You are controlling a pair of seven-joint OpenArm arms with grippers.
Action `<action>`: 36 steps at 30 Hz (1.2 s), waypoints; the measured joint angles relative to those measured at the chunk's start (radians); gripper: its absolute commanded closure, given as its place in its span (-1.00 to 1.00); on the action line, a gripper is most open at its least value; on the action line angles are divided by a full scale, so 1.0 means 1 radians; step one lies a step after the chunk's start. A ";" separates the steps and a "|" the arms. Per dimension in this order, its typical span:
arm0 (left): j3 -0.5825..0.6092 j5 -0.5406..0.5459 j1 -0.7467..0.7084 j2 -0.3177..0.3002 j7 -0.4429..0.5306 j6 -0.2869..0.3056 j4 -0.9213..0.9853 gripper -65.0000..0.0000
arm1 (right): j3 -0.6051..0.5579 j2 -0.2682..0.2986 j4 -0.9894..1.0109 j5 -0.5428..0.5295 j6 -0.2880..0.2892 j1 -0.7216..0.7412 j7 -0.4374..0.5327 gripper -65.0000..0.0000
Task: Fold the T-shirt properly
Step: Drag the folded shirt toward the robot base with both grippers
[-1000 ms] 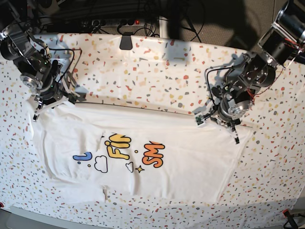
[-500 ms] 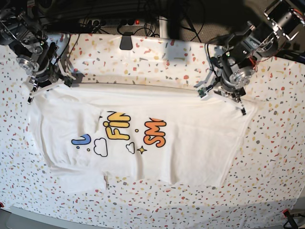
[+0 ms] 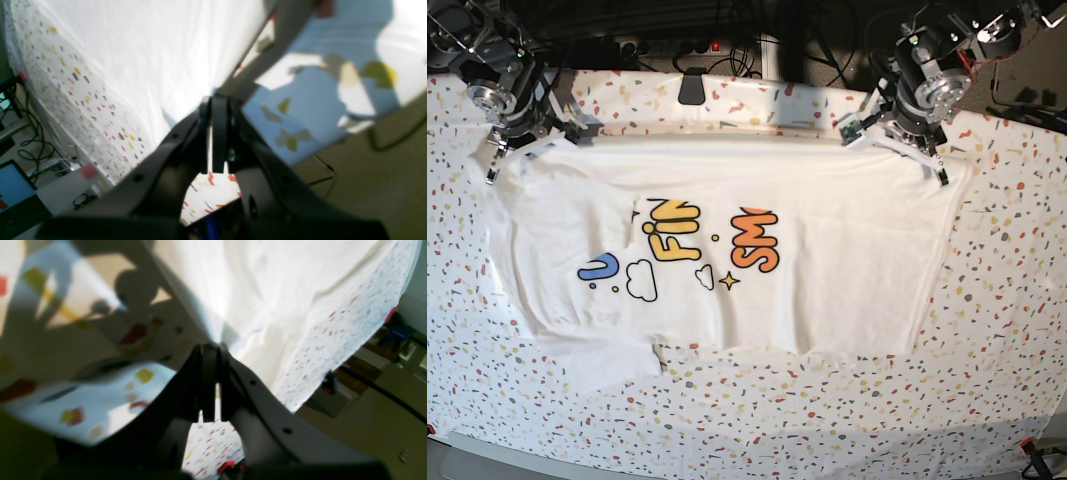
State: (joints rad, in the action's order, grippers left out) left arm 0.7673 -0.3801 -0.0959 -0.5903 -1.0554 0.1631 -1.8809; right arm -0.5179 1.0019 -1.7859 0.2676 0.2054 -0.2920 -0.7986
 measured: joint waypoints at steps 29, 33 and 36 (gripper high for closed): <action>0.000 0.004 -0.024 0.006 -0.004 -0.007 -0.002 1.00 | 0.000 -0.011 -0.002 0.079 -0.064 -0.104 -0.035 1.00; 0.000 0.004 -0.026 0.006 -0.008 -0.007 -0.002 1.00 | 0.000 -0.013 -0.002 0.079 -0.074 -0.104 -0.039 1.00; 0.000 0.005 -0.026 0.006 -0.021 -0.007 -0.002 1.00 | 0.000 -0.013 -0.001 0.079 -0.076 -0.104 -0.041 1.00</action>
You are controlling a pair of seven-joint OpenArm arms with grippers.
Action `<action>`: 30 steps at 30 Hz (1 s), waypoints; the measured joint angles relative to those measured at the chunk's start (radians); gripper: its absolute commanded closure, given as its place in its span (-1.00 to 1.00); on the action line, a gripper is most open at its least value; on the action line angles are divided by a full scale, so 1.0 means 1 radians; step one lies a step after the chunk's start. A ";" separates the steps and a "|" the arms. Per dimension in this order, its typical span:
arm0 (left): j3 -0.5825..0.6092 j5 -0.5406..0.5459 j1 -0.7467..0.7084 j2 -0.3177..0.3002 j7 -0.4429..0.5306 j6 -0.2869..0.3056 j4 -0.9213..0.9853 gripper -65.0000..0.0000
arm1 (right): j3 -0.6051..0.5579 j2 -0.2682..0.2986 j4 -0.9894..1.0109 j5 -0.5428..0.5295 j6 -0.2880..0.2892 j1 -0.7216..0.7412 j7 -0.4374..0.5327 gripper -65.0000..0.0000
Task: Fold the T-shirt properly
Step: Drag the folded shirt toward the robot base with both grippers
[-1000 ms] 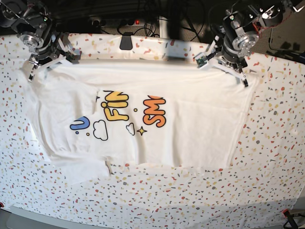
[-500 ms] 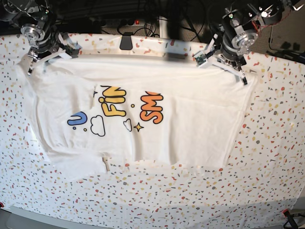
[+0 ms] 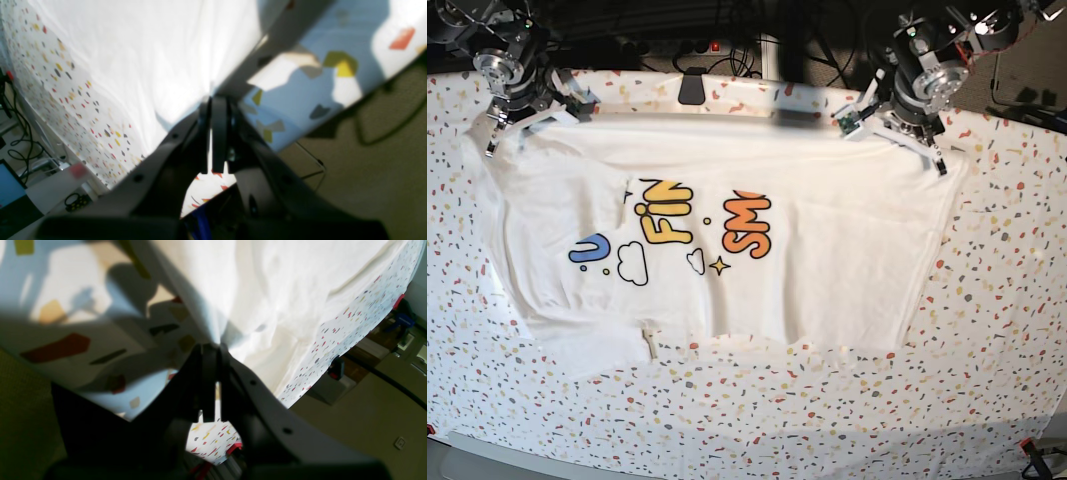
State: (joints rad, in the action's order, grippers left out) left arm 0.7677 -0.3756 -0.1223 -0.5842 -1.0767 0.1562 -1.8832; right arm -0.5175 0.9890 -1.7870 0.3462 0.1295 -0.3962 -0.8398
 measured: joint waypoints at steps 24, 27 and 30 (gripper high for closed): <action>-0.002 -0.008 -0.052 0.000 -0.038 -0.004 -0.103 1.00 | 0.002 0.001 -0.021 0.023 -0.028 -0.037 -0.018 1.00; -0.002 -0.008 -0.052 0.000 -0.039 -0.004 -0.103 1.00 | 0.002 0.002 -0.029 0.023 -0.028 -0.039 -0.023 1.00; -0.002 -0.011 -0.063 0.000 -0.039 -0.005 -0.103 1.00 | 0.002 0.003 -0.048 0.023 -0.024 -0.043 -0.030 1.00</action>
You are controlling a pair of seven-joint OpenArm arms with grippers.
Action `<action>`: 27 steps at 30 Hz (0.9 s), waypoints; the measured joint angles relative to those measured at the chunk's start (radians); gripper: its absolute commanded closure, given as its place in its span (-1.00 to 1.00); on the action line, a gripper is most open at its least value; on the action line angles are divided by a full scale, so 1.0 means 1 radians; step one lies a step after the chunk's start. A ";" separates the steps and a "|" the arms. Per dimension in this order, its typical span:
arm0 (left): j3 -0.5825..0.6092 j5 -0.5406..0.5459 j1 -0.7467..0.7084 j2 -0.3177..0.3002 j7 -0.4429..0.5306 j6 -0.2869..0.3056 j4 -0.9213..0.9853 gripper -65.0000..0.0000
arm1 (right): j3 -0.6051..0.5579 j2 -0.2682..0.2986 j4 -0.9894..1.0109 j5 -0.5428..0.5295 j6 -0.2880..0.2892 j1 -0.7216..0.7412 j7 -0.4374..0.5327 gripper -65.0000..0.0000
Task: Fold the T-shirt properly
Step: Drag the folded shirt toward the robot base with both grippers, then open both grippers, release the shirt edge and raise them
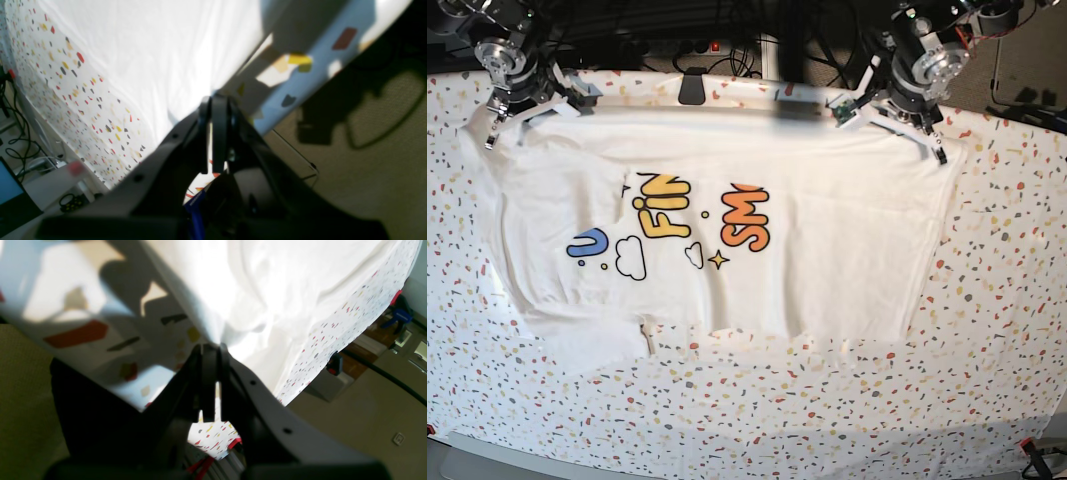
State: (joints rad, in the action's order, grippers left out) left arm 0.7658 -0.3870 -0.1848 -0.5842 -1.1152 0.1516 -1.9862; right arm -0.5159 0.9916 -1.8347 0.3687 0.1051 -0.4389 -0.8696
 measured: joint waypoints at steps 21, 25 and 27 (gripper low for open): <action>0.000 -0.037 -0.017 0.000 0.013 -0.025 0.000 0.77 | 0.000 0.001 -0.015 -0.003 0.018 -0.015 -0.026 0.24; 0.000 -0.034 -0.018 0.000 0.012 -0.069 0.000 0.43 | 0.000 0.001 -0.015 -0.004 0.018 -0.015 -0.053 0.24; 0.000 -0.034 -0.018 0.000 -0.002 -0.071 0.000 0.43 | 0.000 0.001 -0.018 -0.028 0.018 -0.015 -0.053 0.24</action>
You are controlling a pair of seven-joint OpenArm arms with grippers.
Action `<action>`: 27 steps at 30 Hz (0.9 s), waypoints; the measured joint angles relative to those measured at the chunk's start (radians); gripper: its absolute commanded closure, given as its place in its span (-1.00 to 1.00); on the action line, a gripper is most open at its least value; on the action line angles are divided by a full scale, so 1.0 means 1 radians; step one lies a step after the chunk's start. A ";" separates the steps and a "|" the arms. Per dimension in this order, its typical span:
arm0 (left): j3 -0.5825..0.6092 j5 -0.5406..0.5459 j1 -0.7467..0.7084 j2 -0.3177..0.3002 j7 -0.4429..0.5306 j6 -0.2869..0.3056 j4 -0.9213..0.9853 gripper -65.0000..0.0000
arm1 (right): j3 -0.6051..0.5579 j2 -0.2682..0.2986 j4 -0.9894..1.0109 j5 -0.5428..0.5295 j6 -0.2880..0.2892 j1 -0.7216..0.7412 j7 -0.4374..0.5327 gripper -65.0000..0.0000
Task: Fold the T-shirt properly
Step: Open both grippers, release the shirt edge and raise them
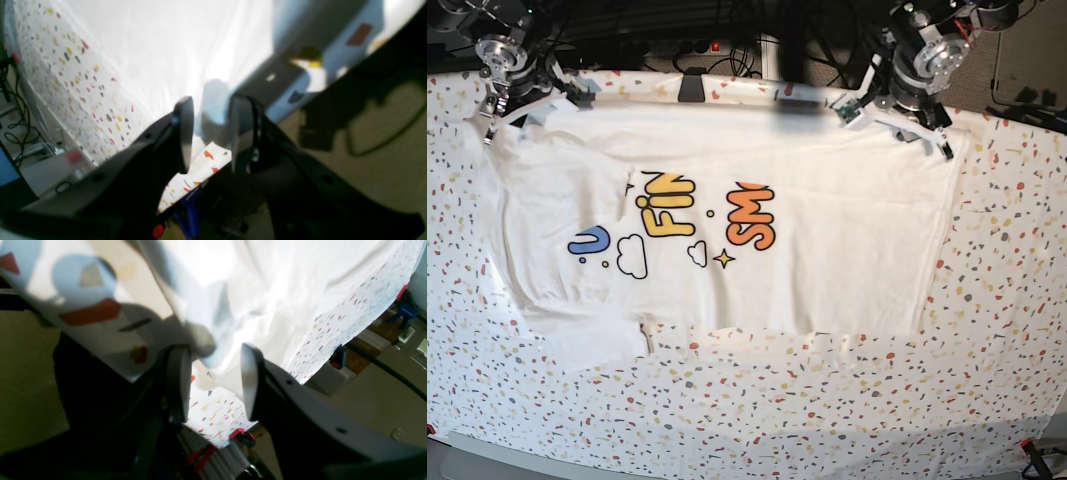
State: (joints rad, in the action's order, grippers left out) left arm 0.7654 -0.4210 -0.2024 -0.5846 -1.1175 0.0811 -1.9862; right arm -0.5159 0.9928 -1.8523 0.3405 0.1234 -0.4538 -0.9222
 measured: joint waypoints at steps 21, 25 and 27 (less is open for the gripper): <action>-0.002 -0.136 -0.063 -0.091 0.019 -0.057 -0.358 0.43 | 0.005 -0.003 -0.305 -0.075 0.000 -0.022 0.000 0.24; -0.002 -0.217 -0.045 -0.092 0.111 -0.090 -0.352 0.43 | 0.005 -0.003 -0.308 -0.017 -0.029 -0.014 0.001 0.24; -0.002 -0.214 -0.010 -0.091 0.121 -0.089 -0.352 0.43 | 0.005 -0.003 -0.308 -0.009 -0.040 0.002 0.002 0.24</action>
State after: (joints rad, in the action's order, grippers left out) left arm 0.7639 -0.6353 -0.2127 -0.6758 -0.9970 -0.0082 -2.3386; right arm -0.5114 0.9894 -2.1601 0.3313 0.0830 -0.4515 -0.9207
